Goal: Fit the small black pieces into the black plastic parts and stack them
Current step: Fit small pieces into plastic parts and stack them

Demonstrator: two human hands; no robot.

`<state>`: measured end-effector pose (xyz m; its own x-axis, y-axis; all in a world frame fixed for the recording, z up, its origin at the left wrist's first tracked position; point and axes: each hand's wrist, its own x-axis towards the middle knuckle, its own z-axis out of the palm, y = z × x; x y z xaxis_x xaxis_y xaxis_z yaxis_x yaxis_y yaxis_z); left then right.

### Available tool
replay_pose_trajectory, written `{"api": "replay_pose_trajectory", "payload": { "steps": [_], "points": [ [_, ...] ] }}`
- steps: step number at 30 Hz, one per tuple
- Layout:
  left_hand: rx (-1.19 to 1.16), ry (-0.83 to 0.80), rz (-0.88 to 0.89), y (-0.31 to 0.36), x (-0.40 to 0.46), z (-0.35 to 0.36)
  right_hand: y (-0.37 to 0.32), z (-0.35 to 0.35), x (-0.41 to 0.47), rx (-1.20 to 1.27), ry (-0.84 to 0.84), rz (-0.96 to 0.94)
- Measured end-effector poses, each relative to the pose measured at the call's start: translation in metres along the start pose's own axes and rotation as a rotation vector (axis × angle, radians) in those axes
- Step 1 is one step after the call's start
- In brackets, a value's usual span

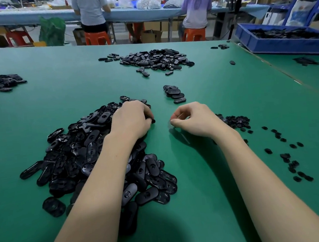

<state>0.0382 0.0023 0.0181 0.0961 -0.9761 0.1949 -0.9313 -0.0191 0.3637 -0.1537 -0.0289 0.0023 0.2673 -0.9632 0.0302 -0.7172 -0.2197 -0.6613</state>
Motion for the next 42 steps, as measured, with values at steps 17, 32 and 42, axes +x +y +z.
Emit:
{"api": "replay_pose_trajectory", "payload": {
  "steps": [17,32,42],
  "points": [
    [-0.590,0.008,0.159,0.031,0.002,0.014,-0.003,-0.018,-0.005,0.613,0.064,0.240],
    [-1.138,-0.345,0.002,0.032,-0.001,0.012,0.004,-0.045,-0.010,0.427,-0.030,0.090],
    [-1.090,-0.250,-0.077,0.026,0.001,0.016,0.020,-0.069,-0.013,-0.253,-0.109,0.263]
  ]
}}
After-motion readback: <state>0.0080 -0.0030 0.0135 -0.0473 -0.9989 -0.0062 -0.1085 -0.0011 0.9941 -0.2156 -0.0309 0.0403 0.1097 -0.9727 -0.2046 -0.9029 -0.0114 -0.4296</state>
